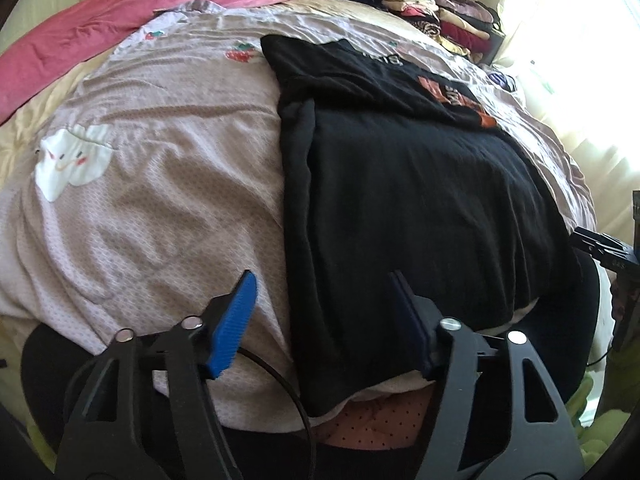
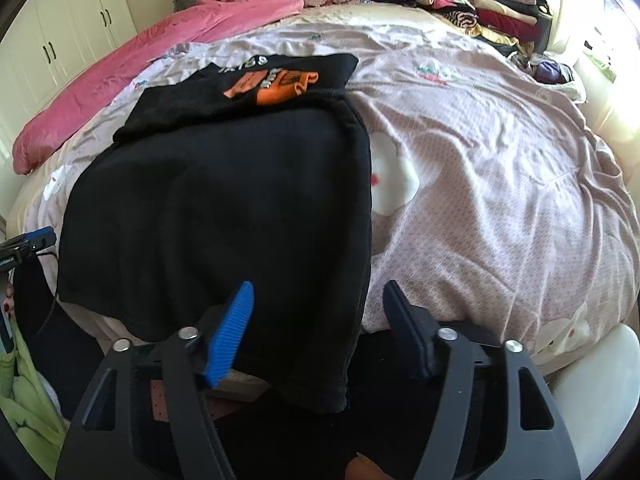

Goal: Fold small clothes
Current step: 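Close the left tool and the right tool on the sweatshirt hem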

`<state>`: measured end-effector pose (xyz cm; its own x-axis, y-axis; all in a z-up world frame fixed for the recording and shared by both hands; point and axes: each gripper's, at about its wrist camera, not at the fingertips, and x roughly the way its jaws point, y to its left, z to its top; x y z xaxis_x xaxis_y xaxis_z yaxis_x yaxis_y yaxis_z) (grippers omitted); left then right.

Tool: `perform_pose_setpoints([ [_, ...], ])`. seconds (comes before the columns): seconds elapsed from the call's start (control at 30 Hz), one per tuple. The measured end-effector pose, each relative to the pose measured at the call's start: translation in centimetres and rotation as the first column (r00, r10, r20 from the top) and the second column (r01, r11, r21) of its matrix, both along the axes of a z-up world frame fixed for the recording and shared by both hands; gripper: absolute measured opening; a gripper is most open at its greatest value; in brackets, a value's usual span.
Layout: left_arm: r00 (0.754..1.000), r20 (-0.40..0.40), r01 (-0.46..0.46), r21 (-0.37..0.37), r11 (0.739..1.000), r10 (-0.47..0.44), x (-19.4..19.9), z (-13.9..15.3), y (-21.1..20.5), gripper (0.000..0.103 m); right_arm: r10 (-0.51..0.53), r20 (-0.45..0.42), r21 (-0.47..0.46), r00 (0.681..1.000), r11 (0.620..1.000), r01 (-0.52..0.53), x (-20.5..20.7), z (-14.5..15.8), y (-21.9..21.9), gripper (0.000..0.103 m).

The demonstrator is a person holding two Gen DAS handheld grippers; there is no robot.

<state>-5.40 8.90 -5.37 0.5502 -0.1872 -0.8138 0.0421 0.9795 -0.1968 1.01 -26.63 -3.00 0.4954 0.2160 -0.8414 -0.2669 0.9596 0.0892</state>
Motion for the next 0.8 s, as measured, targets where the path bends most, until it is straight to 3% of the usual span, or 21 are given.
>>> perform_pose_setpoints([
  [0.1,1.0,-0.002,0.003,0.001,1.0,-0.003,-0.2,-0.1,-0.1,0.051,-0.003,-0.025,-0.005,1.0,1.0,0.003,0.2,-0.9,0.0,0.051],
  [0.37,0.999,-0.018,-0.027,-0.005,1.0,0.027,-0.7,-0.4,0.9,0.051,-0.016,-0.061,0.013,0.998,1.0,0.016,0.9,-2.5,-0.3,0.045],
  [0.47,0.999,-0.031,-0.026,-0.038,0.999,0.024,-0.7,-0.6,1.1,0.05,-0.001,-0.06,0.017,0.998,1.0,0.003,0.7,-2.6,-0.4,0.034],
  [0.53,0.999,-0.034,-0.015,-0.043,0.999,0.013,-0.8,-0.7,0.9,0.045,0.006,-0.057,0.007,0.998,1.0,-0.005,0.6,-2.5,-0.3,0.009],
  [0.63,0.999,-0.036,0.002,-0.06,0.998,-0.004,-0.8,-0.7,0.5,0.031,0.011,-0.04,0.006,0.999,1.0,-0.011,0.4,-2.1,-0.3,0.008],
  [0.8,0.999,-0.045,0.008,-0.058,0.998,-0.01,-0.5,-1.1,0.1,0.028,0.035,0.0,0.025,0.999,0.999,-0.035,-0.1,-0.9,-0.2,0.008],
])
